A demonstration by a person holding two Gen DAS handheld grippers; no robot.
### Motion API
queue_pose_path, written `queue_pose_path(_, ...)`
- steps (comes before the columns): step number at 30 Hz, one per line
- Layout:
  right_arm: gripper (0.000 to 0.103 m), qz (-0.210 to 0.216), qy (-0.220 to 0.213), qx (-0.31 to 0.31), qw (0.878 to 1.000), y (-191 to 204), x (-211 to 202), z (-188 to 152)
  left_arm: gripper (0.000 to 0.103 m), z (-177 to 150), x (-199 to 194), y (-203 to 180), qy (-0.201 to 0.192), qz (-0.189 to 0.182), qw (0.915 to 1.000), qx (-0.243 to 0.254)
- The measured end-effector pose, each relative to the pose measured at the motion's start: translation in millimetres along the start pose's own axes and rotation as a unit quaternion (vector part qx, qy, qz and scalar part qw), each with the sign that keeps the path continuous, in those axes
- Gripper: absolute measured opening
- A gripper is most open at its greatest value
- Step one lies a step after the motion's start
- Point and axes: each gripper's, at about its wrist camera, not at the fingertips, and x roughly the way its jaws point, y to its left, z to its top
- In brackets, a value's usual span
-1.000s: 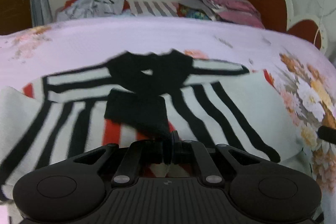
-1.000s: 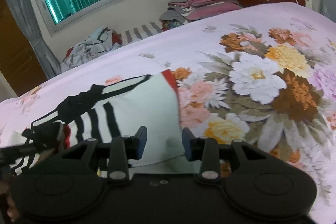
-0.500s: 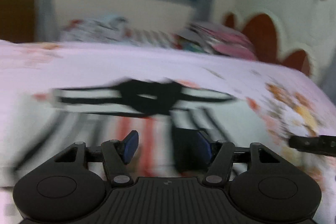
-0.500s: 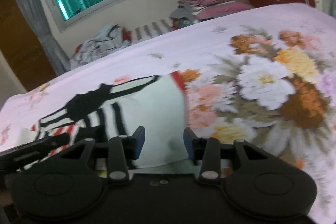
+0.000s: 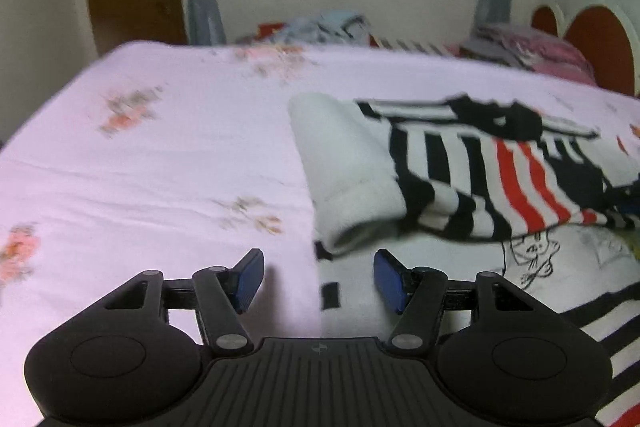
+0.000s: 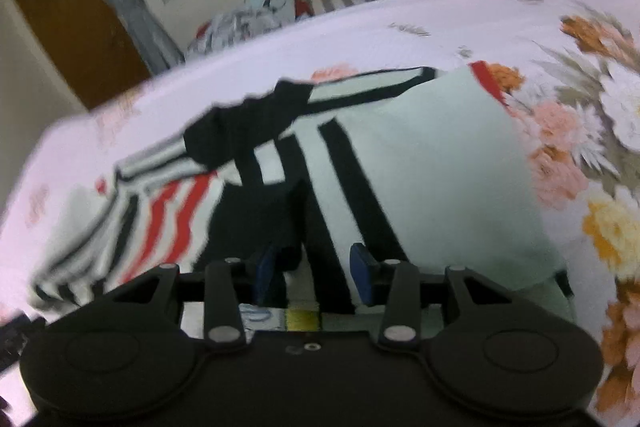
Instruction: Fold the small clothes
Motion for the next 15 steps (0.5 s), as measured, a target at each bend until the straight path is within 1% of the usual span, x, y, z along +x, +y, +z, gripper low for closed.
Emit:
queue_pose_path(2, 0.041, -0.015, -0.004, -0.025, 1.000, 8, 3, -1, 0.060, 1, 15, -3, 0.014, -0.001, 0.9999, 0.006)
queue_pose_path(3, 0.036, -0.017, -0.005, -0.029, 0.999, 10, 4, 0, 0.060, 2, 21, -3, 0.016, -0.001, 0.9999, 0.004)
queue_pose_path(4, 0.009, -0.006, -0.005, -0.033, 0.999, 12, 5, 1, 0.059, 4, 23, -1, 0.012, -0.002, 0.9999, -0.002)
queue_pose_path(5, 0.004, 0.008, -0.003, -0.038, 0.999, 13, 5, 1, 0.053, 4, 23, 1, 0.009, -0.002, 0.9999, -0.008)
queue_pose_path(6, 0.001, 0.002, -0.003, -0.052, 0.999, 16, 5, 2, 0.044, 7, 28, 3, 0.011, -0.005, 0.9999, -0.012)
queue_pose_path(7, 0.001, -0.004, -0.007, -0.072, 0.997, 20, 3, 2, 0.038, 10, 29, 4, 0.013, -0.015, 0.9997, -0.015)
queue_pose_path(8, 0.001, -0.005, -0.013, -0.078, 0.997, 21, -1, 4, 0.034, 9, 28, 5, 0.014, -0.021, 0.9996, -0.011)
queue_pose_path(9, 0.001, -0.002, -0.027, -0.079, 0.997, 21, -9, 8, 0.028, 11, 33, 0, 0.015, -0.021, 0.9997, -0.001)
queue_pose_path(10, 0.001, -0.004, -0.046, -0.080, 0.996, 21, -19, 12, 0.027, 12, 35, -3, 0.016, -0.023, 0.9996, 0.004)
queue_pose_path(13, 0.001, -0.020, -0.112, -0.083, 0.990, 15, -56, 22, 0.025, 15, 37, 0, 0.022, -0.028, 0.9994, -0.002)
queue_pose_path(14, 0.001, -0.031, -0.123, -0.086, 0.988, 11, -63, 24, 0.025, 16, 38, 2, 0.023, -0.031, 0.9992, -0.006)
queue_pose_path(15, 0.001, -0.037, -0.121, -0.084, 0.988, 7, -63, 24, 0.025, 17, 38, 3, 0.024, -0.033, 0.9991, -0.008)
